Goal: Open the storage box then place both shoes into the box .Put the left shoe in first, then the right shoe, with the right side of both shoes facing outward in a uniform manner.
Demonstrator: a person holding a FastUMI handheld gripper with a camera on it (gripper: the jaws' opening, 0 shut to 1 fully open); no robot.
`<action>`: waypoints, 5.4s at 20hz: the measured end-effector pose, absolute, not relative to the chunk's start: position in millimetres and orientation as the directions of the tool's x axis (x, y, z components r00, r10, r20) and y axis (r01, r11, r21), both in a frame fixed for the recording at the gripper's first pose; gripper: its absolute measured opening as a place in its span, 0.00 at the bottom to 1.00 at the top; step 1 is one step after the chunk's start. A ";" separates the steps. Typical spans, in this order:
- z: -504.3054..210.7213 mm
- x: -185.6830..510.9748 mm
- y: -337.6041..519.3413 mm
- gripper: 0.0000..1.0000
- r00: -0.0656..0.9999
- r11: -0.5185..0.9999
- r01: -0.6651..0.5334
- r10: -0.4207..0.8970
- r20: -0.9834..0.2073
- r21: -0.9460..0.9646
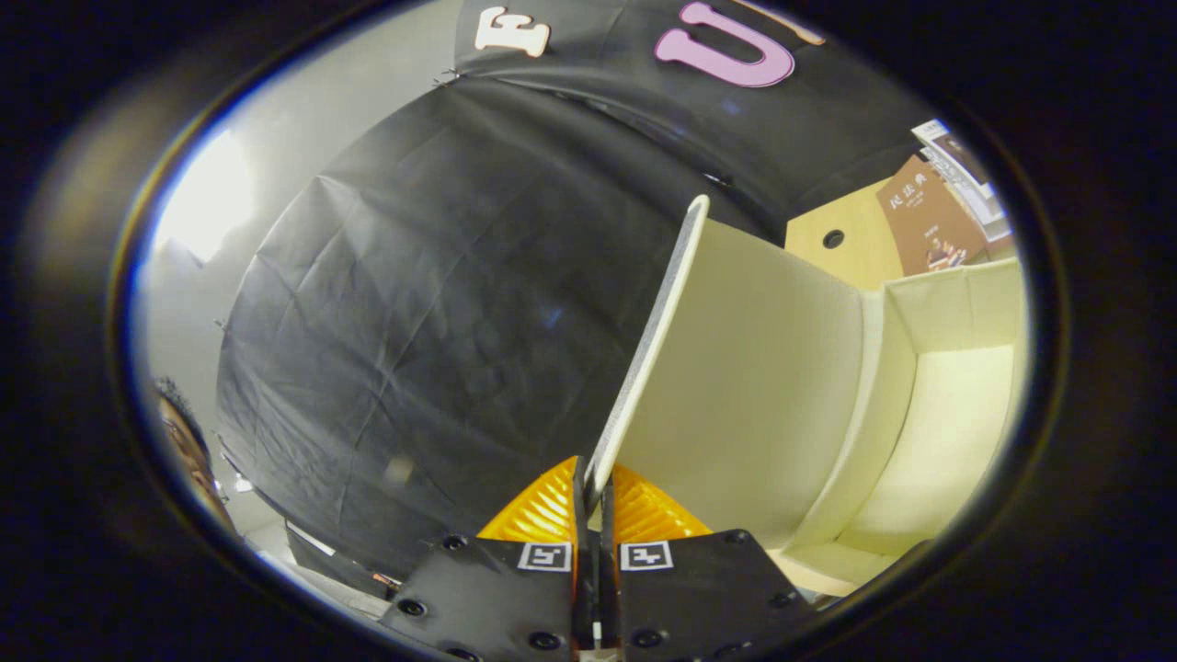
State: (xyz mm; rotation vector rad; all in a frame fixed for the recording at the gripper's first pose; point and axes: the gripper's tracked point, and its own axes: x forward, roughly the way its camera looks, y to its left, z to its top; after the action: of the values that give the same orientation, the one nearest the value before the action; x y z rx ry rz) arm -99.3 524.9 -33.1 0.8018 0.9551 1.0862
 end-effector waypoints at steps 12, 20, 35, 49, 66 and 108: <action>-36.1 -63.1 471.5 1.00 0.416 0.481 -0.554 0.867 -0.275 0.679; -71.7 -16.0 330.5 1.00 0.619 0.707 -0.499 0.696 -0.365 0.501; -202.7 -13.0 112.3 1.00 0.708 0.923 -0.340 0.376 -0.598 0.178; -338.2 -60.3 82.1 0.27 0.422 0.948 -0.275 0.271 -0.865 0.163; -214.9 -27.0 130.5 0.03 0.456 0.915 0.029 0.345 -0.820 0.402; -152.9 -20.0 275.1 1.00 0.534 0.823 -0.292 0.562 -0.632 0.486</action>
State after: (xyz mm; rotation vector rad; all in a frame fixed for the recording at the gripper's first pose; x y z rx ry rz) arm -20.0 275.1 -152.9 0.3422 0.8690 0.5211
